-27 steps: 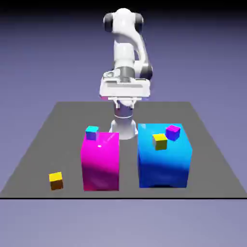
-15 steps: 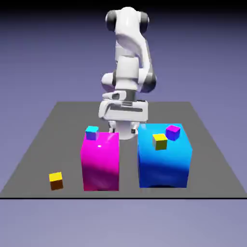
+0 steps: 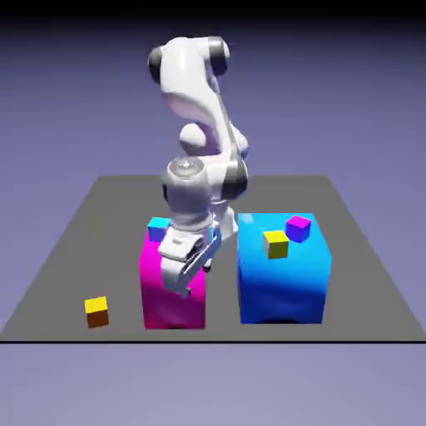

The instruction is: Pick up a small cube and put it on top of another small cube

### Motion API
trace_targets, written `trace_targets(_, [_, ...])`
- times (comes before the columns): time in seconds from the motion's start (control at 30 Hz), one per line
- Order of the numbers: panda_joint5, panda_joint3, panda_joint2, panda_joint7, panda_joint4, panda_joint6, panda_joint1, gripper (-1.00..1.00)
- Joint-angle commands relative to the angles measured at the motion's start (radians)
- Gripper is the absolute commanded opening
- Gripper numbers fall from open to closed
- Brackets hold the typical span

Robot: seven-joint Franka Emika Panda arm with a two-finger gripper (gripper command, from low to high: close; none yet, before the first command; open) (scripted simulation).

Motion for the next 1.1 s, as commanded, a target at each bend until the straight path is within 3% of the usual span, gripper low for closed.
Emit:
trace_targets(0.0, [-0.008,0.025,0.036,-0.041,0.03,-0.032,-0.029,0.0])
trace_targets(0.7, [-0.268,0.435,0.777,-0.928,0.562,-0.602,-0.633,0.0])
trace_targets(0.83, [-0.359,0.399,0.849,-1.054,0.561,-0.6,-0.705,0.0])
trace_targets(0.97, [-0.408,0.355,0.897,-1.033,0.441,-0.469,-0.729,0.0])
trace_targets(1.0, [-0.408,0.355,0.897,-1.033,0.441,-0.469,-0.729,-1.0])
trace_targets(1.07, [-0.393,0.368,0.882,-1.04,0.477,-0.508,-0.722,-1.0])
